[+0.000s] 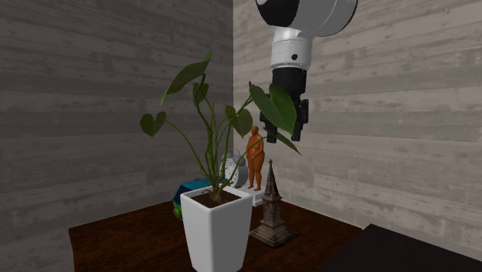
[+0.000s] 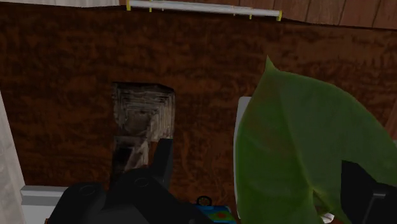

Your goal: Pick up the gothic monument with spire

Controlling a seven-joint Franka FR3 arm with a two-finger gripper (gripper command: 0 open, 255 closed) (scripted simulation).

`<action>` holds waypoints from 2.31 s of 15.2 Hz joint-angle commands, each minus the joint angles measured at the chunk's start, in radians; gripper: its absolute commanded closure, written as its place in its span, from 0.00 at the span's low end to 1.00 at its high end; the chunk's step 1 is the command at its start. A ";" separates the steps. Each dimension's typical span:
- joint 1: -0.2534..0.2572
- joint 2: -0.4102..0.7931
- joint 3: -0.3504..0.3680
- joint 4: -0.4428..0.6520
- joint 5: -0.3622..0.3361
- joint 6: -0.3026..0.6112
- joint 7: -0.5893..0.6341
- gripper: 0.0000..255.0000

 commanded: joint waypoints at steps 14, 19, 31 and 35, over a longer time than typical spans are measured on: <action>-0.086 0.642 0.010 0.284 0.477 0.422 -0.509 0.00; -0.155 0.755 0.075 0.362 0.551 0.469 -0.587 0.00; -0.197 0.830 0.127 0.386 0.598 0.524 -0.634 1.00; -0.197 0.830 0.127 0.386 0.598 0.524 -0.634 1.00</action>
